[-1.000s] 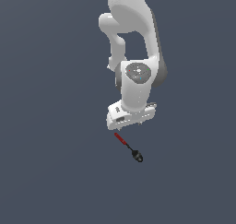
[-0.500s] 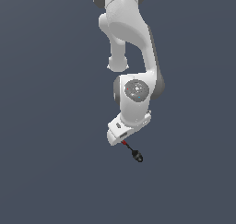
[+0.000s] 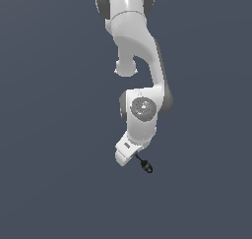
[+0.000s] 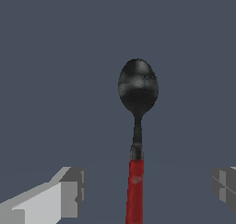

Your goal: Pick up the object and move it to a goal position.

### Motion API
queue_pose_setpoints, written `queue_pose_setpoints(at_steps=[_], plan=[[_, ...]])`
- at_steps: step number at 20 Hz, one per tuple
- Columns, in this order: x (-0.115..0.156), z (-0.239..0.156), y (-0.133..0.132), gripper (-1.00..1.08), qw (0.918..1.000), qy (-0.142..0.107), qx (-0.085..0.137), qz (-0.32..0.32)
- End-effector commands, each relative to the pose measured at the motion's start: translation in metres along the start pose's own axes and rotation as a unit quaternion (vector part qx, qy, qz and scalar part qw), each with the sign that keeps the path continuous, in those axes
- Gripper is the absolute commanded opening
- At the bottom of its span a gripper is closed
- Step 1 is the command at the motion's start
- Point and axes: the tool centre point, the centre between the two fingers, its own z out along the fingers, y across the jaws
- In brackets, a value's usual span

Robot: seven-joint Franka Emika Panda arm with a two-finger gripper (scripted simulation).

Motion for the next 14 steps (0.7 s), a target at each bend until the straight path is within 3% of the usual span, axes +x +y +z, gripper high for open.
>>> queue_pose_setpoints(at_steps=[1,14], plan=[[0.002,0.004,0.002,1.0,0.9999,0.0,0.0,-0.014],[0.002,0.021,0.004,1.0,0.9997,0.0,0.001,-0.025]])
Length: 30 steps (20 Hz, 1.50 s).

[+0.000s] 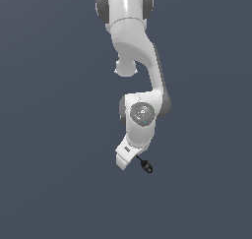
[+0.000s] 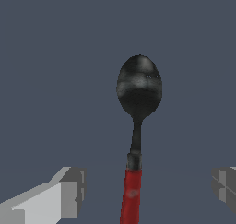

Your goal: Pick up the object and move it to a goal position.

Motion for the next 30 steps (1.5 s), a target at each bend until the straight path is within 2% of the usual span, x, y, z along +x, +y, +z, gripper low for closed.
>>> queue_pose_setpoints(at_steps=[1,7,12,13,30], plan=[[0.0,0.011,-0.001,1.0,1.0,-0.001,0.0,-0.001],[-0.001,0.039,-0.001,1.0,1.0,0.0,0.0,-0.002],[0.0,0.042,0.0,1.0,1.0,0.0,0.0,-0.002],[0.0,0.042,0.0,-1.0,1.0,0.0,0.0,-0.002],[0.001,0.039,-0.008,-1.0,1.0,0.0,0.001,-0.002]])
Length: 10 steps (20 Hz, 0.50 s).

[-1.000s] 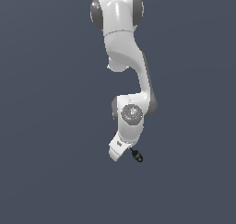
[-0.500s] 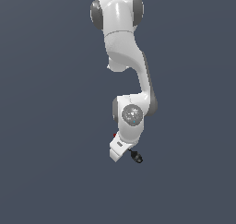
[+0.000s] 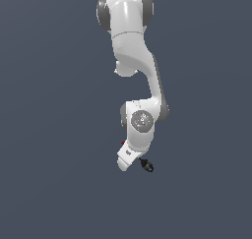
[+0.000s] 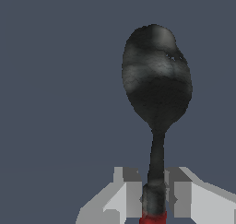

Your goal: Pick up the object and move it to a goal position.

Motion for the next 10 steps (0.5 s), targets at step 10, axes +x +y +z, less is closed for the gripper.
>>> queue_pose_setpoints(at_steps=[10], plan=[[0.001,-0.018,-0.046,-1.0,1.0,0.0,0.0,0.0]])
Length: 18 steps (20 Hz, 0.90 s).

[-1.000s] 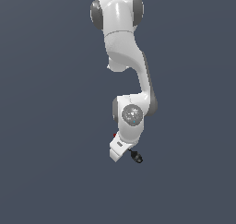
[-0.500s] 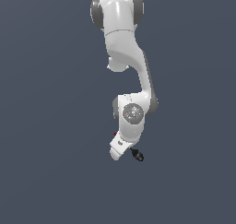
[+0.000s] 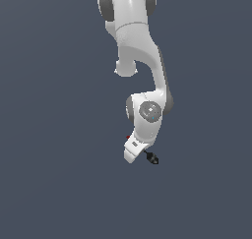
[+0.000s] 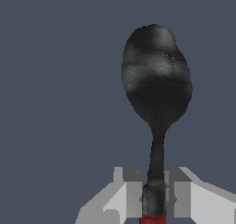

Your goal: Pick up the object and move it to a goal position.

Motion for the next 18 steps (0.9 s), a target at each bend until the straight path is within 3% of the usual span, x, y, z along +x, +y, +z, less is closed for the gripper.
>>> queue_pose_setpoints(at_steps=[1,18], plan=[[0.001,-0.007,-0.016,-1.0,1.0,0.0,0.0,0.0],[0.005,-0.064,-0.164,-1.0,1.0,0.0,-0.001,0.0]])
